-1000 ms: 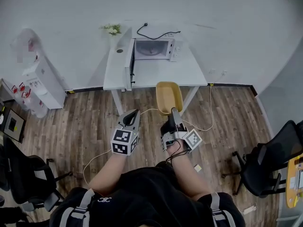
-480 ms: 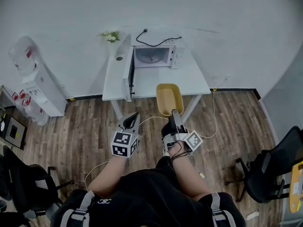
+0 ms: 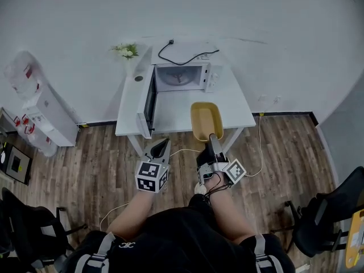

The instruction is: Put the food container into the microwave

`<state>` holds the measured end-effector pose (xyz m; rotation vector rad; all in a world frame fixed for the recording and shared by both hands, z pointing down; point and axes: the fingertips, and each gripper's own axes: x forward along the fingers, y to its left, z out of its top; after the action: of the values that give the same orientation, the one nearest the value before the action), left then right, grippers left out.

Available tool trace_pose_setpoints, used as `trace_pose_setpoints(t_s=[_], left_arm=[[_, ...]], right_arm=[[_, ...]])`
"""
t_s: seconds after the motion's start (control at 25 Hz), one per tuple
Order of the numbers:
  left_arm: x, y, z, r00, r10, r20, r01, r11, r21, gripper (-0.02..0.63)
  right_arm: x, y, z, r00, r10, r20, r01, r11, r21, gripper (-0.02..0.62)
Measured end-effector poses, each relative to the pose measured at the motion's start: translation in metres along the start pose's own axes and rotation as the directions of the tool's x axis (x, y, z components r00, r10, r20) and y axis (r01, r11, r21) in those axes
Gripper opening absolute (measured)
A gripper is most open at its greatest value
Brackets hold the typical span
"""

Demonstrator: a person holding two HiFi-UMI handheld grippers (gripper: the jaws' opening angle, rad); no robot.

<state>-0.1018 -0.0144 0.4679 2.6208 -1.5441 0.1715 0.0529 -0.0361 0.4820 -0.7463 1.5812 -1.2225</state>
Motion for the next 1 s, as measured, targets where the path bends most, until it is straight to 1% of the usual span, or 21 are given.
trace_pose_setpoints(t_s=[0.12,0.24,0.4,0.64,0.76,1.0], left_arm=[[0.033,0.001,0.003,1.000,-0.003,-0.002,0.003,1.000,0.005,0.002],[0.065,0.001,-0.001,1.000,-0.007,-0.021,0.007,1.000,0.014,0.002],[0.110,0.005,0.001,0.999,0.006,-0.045,-0.005,1.000,0.016,0.002],[0.174,0.023,0.020,0.996,0.053,-0.072,-0.051,0.998,0.028,0.002],[0.210,0.032,0.030,0.994,0.074,-0.075,-0.072,0.997,0.024,0.002],[0.280,0.048,0.034,0.987,0.129,-0.098,-0.129,0.992,0.002,0.002]], right_arm=[[0.023,-0.010,0.022,1.000,-0.002,-0.007,0.002,1.000,-0.006,0.232],[0.043,-0.022,0.041,1.000,0.008,-0.026,-0.008,1.000,-0.013,0.232],[0.075,-0.039,0.071,0.999,-0.002,-0.033,0.002,1.000,0.023,0.232],[0.133,-0.060,0.109,0.998,-0.017,-0.068,0.023,0.997,0.075,0.232],[0.165,-0.072,0.127,0.994,-0.027,-0.105,0.035,0.996,0.078,0.232],[0.223,-0.104,0.166,0.984,-0.052,-0.173,0.071,0.992,0.107,0.232]])
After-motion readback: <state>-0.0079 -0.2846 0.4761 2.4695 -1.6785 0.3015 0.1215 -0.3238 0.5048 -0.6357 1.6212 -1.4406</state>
